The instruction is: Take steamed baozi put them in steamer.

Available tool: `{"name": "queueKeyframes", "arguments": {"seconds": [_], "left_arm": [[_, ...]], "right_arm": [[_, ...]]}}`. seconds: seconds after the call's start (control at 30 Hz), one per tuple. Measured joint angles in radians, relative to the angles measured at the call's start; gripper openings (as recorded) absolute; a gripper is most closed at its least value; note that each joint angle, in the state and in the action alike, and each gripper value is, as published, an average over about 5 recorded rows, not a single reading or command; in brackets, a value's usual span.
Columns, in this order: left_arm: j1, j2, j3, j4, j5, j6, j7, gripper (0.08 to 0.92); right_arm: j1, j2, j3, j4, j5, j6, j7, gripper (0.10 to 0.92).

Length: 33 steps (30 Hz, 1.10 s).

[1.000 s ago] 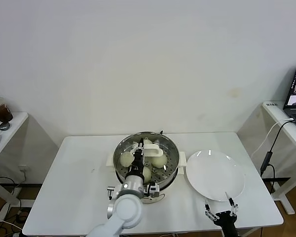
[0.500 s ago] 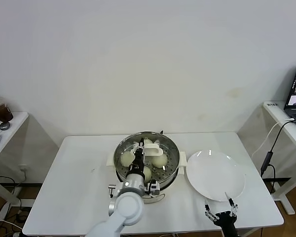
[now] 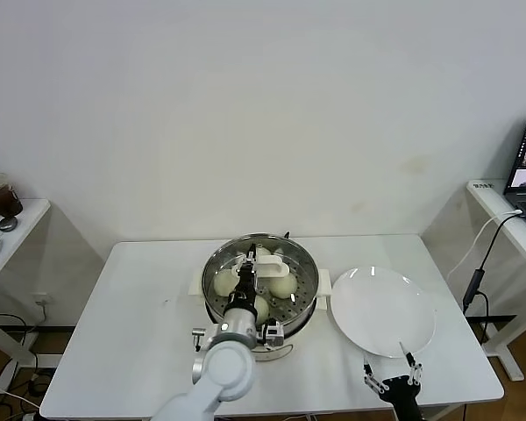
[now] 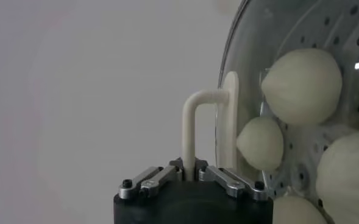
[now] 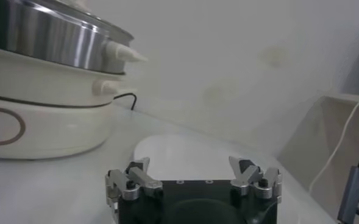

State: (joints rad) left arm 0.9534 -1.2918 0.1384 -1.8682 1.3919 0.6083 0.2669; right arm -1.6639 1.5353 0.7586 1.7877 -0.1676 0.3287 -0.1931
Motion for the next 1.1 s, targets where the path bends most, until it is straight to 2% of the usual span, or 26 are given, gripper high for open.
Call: {"name": "queueKeyframes", "arguments": {"seconds": [0.2, 0.37, 0.63, 0.87, 1.1], "left_arm": [[0.035, 0.015, -0.018, -0.044, -0.053, -0.009, -0.033, 0.425], [0.094, 0.044, -0.047, -0.109, -0.208, -0.051, -0.112, 0.573], [0.290, 0.068, -0.200, -0.253, -0.650, -0.234, -0.263, 0.790], [0.566, 0.067, -0.412, -0.352, -1.022, -0.458, -0.350, 0.822], [0.802, 0.043, -0.552, -0.374, -1.324, -0.642, -0.406, 0.823]], "right_arm": [[-0.002, 0.000, 0.000, 0.002, -0.002, 0.001, 0.000, 0.823], [-0.004, 0.000, 0.000, 0.005, -0.004, 0.001, -0.001, 0.823], [-0.012, 0.000, -0.009, 0.018, -0.004, 0.000, -0.004, 0.823], [-0.030, -0.014, -0.026, 0.039, 0.024, -0.014, -0.020, 0.823], [-0.081, -0.061, -0.067, 0.094, 0.124, -0.082, -0.045, 0.823]]}}
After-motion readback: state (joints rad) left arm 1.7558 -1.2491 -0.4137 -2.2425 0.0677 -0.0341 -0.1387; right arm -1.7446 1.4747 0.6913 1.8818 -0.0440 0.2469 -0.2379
